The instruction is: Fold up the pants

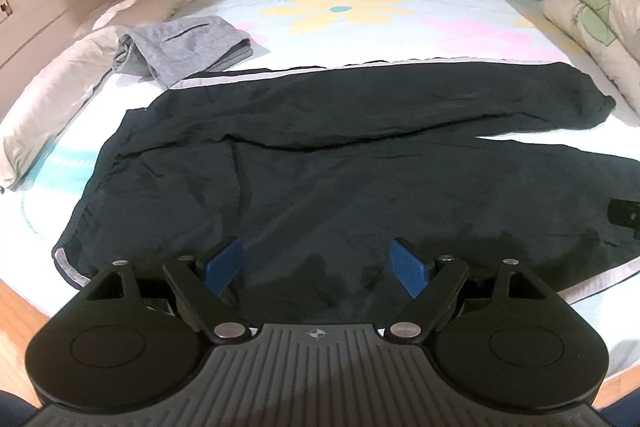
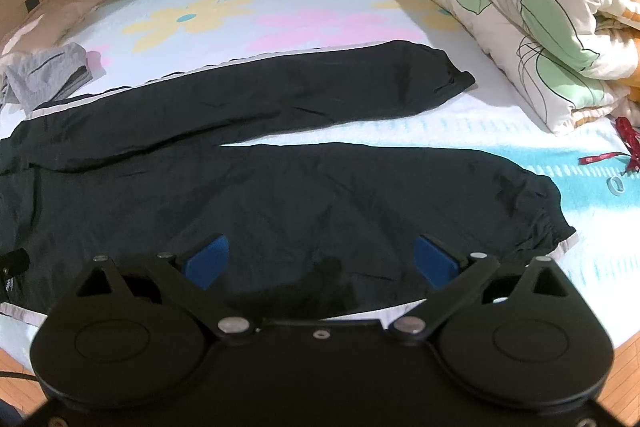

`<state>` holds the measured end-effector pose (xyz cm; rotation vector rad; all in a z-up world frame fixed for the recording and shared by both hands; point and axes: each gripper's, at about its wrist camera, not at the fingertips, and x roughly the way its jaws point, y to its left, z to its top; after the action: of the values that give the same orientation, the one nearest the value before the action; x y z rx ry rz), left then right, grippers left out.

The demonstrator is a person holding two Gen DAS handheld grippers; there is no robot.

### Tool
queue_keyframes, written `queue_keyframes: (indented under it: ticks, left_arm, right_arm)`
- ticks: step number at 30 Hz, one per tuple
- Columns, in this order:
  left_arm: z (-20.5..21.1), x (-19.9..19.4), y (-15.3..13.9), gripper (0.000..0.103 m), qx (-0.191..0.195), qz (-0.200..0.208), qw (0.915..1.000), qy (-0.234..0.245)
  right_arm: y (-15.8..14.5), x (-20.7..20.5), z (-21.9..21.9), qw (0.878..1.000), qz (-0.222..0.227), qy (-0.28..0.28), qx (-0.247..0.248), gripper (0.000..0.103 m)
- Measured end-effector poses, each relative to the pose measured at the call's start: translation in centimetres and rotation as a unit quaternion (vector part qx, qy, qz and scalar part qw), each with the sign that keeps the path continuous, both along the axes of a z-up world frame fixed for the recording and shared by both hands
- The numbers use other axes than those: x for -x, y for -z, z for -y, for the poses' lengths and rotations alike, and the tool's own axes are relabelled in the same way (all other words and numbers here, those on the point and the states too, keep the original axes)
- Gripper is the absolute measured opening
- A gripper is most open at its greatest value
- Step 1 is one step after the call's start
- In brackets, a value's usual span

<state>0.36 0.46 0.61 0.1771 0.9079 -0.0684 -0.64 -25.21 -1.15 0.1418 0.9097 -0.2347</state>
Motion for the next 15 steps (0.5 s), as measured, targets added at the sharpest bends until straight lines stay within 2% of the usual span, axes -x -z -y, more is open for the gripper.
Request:
queue_keyframes:
  ticks: [15]
  left_arm:
    - [-0.25,-0.09,0.15,0.08,-0.002,-0.003,1.0,-0.002]
  right_arm:
    - [0.08,-0.14,-0.04,1.0,-0.002,-0.002,-0.001,0.1]
